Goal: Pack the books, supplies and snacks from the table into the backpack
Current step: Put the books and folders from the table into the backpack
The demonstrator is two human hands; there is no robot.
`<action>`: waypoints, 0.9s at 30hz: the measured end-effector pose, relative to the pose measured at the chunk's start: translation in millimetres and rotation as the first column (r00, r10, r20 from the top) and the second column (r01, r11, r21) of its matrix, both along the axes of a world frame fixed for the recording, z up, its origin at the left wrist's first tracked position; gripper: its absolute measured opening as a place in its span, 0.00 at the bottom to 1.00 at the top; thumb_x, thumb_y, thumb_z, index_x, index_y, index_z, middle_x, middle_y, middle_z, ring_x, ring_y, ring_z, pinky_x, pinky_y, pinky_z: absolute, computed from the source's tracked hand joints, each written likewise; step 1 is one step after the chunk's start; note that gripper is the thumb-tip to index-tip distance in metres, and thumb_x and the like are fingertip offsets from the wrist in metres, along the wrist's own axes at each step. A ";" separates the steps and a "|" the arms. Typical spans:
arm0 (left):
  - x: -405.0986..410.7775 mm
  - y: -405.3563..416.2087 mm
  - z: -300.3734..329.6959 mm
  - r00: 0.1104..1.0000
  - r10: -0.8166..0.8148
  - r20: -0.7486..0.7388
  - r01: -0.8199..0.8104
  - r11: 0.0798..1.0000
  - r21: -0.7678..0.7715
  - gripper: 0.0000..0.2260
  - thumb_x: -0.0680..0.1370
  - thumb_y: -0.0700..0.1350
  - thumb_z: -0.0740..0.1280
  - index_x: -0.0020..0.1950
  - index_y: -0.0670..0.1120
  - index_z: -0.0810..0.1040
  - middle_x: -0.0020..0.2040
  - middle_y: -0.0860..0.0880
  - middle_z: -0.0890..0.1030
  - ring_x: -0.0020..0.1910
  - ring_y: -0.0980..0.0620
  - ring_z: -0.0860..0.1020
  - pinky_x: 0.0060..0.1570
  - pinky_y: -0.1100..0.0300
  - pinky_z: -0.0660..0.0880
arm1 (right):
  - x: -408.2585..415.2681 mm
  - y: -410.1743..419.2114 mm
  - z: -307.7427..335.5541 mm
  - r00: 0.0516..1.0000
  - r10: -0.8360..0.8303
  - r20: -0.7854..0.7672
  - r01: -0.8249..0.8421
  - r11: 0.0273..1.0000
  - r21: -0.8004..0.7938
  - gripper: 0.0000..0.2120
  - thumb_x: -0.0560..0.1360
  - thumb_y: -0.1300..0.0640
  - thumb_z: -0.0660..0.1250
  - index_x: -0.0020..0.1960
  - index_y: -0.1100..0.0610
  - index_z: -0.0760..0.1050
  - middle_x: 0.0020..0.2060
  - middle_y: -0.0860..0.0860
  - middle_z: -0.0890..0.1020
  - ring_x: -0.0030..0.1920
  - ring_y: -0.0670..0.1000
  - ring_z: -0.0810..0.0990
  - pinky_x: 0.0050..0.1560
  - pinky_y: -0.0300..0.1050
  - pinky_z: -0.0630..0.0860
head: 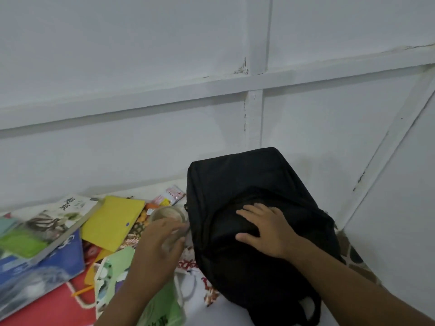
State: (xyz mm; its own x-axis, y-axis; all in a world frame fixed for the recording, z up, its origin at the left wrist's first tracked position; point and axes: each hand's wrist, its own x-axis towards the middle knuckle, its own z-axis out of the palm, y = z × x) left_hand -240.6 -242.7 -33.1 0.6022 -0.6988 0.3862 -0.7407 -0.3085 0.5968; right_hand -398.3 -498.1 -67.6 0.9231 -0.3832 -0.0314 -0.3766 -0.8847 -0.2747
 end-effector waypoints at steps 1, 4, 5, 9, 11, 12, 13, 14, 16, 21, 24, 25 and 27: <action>1.1 17.0 -7.1 0.996 0.090 0.002 -0.090 0.996 0.006 0.11 0.74 0.55 0.66 0.54 0.54 0.83 0.54 0.57 0.81 0.56 0.55 0.78 0.58 0.56 0.73 | -1.1 0.3 -4.1 1.000 0.012 0.004 -0.012 1.000 -0.020 0.45 0.65 0.21 0.41 0.77 0.40 0.58 0.78 0.42 0.60 0.79 0.49 0.54 0.76 0.53 0.52; -1.8 58.9 -28.1 0.914 0.405 -0.037 -0.397 0.909 0.129 0.20 0.75 0.66 0.61 0.54 0.55 0.81 0.55 0.53 0.80 0.57 0.50 0.77 0.58 0.44 0.74 | -2.4 6.5 -19.1 0.999 0.005 0.033 -0.002 0.997 -0.082 0.46 0.66 0.21 0.35 0.78 0.39 0.57 0.78 0.42 0.59 0.80 0.49 0.51 0.76 0.53 0.50; -7.5 67.8 -32.3 0.874 0.479 -0.080 -0.464 0.872 0.155 0.23 0.75 0.69 0.57 0.56 0.56 0.80 0.56 0.53 0.79 0.58 0.49 0.76 0.59 0.42 0.74 | -3.1 8.2 -24.3 0.998 -0.001 0.055 0.006 0.997 -0.082 0.46 0.67 0.21 0.33 0.78 0.40 0.57 0.78 0.42 0.59 0.80 0.49 0.51 0.76 0.53 0.49; -28.0 88.0 -34.6 0.750 0.631 -0.197 -0.575 0.770 0.278 0.26 0.71 0.72 0.55 0.58 0.58 0.76 0.60 0.52 0.76 0.61 0.48 0.72 0.63 0.43 0.70 | -7.8 10.7 -39.6 0.991 -0.015 0.133 0.026 0.996 -0.083 0.41 0.72 0.23 0.37 0.77 0.41 0.58 0.78 0.44 0.61 0.79 0.50 0.51 0.76 0.54 0.50; -34.5 96.2 -33.0 0.630 0.739 -0.238 -0.614 0.662 0.431 0.28 0.66 0.70 0.60 0.61 0.58 0.75 0.66 0.48 0.71 0.67 0.42 0.67 0.64 0.42 0.65 | -9.2 10.3 -43.8 0.989 -0.014 0.147 0.028 0.995 -0.097 0.40 0.73 0.24 0.38 0.77 0.42 0.60 0.77 0.44 0.62 0.79 0.51 0.53 0.76 0.55 0.52; -37.8 99.6 -32.6 0.575 0.775 -0.263 -0.618 0.622 0.481 0.28 0.65 0.68 0.61 0.61 0.59 0.74 0.67 0.47 0.68 0.69 0.41 0.65 0.65 0.42 0.64 | -9.5 10.1 -45.1 0.988 -0.015 0.153 0.031 0.994 -0.101 0.39 0.73 0.24 0.38 0.77 0.42 0.60 0.77 0.45 0.63 0.79 0.51 0.54 0.76 0.56 0.53; -41.0 102.9 -33.2 0.550 0.789 -0.272 -0.615 0.604 0.507 0.26 0.65 0.67 0.62 0.62 0.60 0.74 0.65 0.45 0.68 0.68 0.41 0.64 0.65 0.43 0.63 | -9.5 9.8 -46.3 0.988 -0.018 0.156 0.034 0.994 -0.103 0.39 0.74 0.24 0.39 0.77 0.43 0.61 0.77 0.45 0.63 0.79 0.51 0.54 0.76 0.57 0.53; -44.5 105.2 -32.0 0.558 0.784 -0.272 -0.605 0.608 0.514 0.25 0.66 0.66 0.63 0.62 0.61 0.73 0.61 0.44 0.68 0.67 0.40 0.66 0.65 0.44 0.64 | -9.6 9.6 -46.8 0.988 -0.021 0.156 0.038 0.994 -0.105 0.39 0.74 0.25 0.39 0.77 0.43 0.61 0.77 0.45 0.63 0.79 0.51 0.54 0.75 0.57 0.54; -50.6 109.7 -28.5 0.599 0.737 -0.313 -0.552 0.663 0.506 0.25 0.68 0.64 0.72 0.62 0.64 0.68 0.55 0.44 0.68 0.60 0.41 0.72 0.61 0.49 0.68 | -9.9 10.6 -47.7 0.988 -0.020 0.155 0.038 0.993 -0.113 0.39 0.74 0.25 0.39 0.76 0.43 0.62 0.76 0.46 0.64 0.79 0.52 0.54 0.75 0.57 0.54; -58.2 125.1 -19.4 0.606 0.587 -0.537 -0.498 0.806 0.319 0.34 0.61 0.53 0.82 0.62 0.64 0.71 0.60 0.48 0.79 0.55 0.45 0.78 0.51 0.50 0.76 | -10.2 11.7 -47.3 0.987 -0.016 0.162 0.036 0.992 -0.124 0.39 0.74 0.25 0.39 0.76 0.44 0.61 0.76 0.46 0.64 0.79 0.52 0.54 0.75 0.56 0.54; -54.0 144.5 -22.1 0.422 0.331 -0.844 -0.582 0.813 0.028 0.53 0.44 0.49 0.87 0.67 0.61 0.70 0.57 0.44 0.83 0.53 0.39 0.82 0.45 0.43 0.82 | -11.4 13.1 -46.9 0.987 -0.022 0.162 0.041 0.993 -0.114 0.39 0.74 0.25 0.39 0.76 0.44 0.62 0.76 0.47 0.65 0.79 0.53 0.55 0.74 0.58 0.55; -53.4 149.7 -26.8 0.348 0.203 -0.915 -0.602 0.797 -0.052 0.59 0.41 0.46 0.87 0.69 0.60 0.68 0.58 0.44 0.84 0.52 0.39 0.83 0.44 0.42 0.82 | -11.5 13.1 -47.2 0.986 -0.028 0.163 0.046 0.993 -0.108 0.39 0.74 0.25 0.39 0.76 0.44 0.62 0.76 0.47 0.65 0.79 0.53 0.56 0.74 0.59 0.55; -60.2 153.8 -29.5 0.288 0.052 -0.956 -0.583 0.801 -0.132 0.58 0.45 0.36 0.86 0.69 0.65 0.67 0.57 0.44 0.85 0.51 0.37 0.83 0.45 0.37 0.81 | -11.7 15.6 -47.4 0.986 -0.042 0.163 0.061 0.992 -0.110 0.39 0.74 0.25 0.40 0.75 0.44 0.63 0.76 0.48 0.66 0.78 0.54 0.58 0.73 0.60 0.57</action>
State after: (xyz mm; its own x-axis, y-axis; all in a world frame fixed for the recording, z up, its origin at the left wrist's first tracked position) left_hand -300.7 -88.9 -62.6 0.8743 -0.2986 -0.3828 0.4200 0.0698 0.9048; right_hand -410.0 -482.4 -115.1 0.8917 -0.4229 0.1613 -0.3819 -0.8942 -0.2336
